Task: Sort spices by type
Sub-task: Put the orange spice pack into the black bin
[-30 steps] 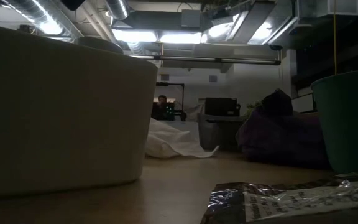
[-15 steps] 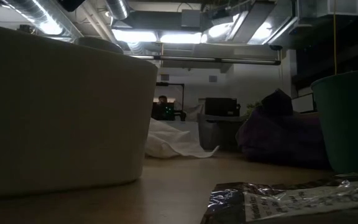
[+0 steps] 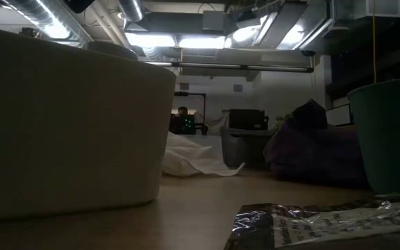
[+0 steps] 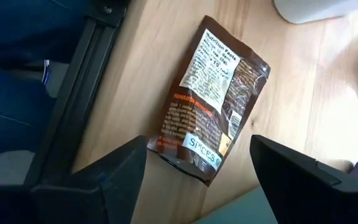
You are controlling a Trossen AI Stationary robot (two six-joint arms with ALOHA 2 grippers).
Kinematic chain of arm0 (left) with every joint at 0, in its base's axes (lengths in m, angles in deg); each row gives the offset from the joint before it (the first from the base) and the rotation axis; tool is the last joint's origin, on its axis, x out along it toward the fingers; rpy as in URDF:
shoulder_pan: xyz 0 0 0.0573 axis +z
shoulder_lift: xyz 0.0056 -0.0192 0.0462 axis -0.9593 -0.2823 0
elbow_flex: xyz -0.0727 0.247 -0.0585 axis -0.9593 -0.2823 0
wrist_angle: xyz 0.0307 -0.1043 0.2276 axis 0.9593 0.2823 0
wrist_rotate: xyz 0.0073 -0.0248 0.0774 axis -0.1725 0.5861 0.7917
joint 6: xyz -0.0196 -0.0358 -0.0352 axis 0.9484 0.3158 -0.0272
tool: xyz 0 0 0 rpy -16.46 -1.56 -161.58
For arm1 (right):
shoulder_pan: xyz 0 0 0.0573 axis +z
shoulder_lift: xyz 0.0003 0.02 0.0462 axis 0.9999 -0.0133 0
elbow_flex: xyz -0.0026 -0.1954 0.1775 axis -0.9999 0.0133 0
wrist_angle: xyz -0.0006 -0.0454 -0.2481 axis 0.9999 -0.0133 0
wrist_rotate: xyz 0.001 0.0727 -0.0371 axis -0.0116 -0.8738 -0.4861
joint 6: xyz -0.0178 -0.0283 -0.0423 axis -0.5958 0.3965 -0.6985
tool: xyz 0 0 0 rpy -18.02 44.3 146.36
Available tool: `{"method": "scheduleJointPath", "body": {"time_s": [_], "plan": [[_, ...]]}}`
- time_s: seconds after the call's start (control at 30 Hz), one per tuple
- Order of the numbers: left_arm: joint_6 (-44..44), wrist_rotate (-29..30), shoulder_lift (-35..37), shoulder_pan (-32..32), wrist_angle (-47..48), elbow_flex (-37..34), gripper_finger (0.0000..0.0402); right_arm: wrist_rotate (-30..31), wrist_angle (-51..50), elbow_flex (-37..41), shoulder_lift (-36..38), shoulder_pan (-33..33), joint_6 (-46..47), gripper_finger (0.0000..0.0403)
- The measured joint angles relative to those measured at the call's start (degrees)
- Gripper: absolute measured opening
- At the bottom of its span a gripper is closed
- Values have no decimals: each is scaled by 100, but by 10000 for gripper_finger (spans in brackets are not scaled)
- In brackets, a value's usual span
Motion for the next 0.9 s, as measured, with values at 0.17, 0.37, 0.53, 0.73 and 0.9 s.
{"method": "scheduleJointPath", "body": {"time_s": [0.17, 0.37, 0.53, 0.73, 0.9], "plan": [[0, 0, 0, -4, 2, 0, 265, -273, -4, 0, -83, -106, -422, 285], [0, -2, 0, -4, 2, 0, 265, -498, 4, 0, -318, -275, -764, 285], [-2, -2, 0, -4, 2, -2, 265, -453, -9, 0, -328, -345, -756, 273], [-2, -2, 0, 0, 2, -2, 265, -453, -2, 0, -332, -345, -731, 202], [-2, -2, 0, 0, 2, -2, 265, -457, 60, 0, -332, -345, -516, 127]]}}
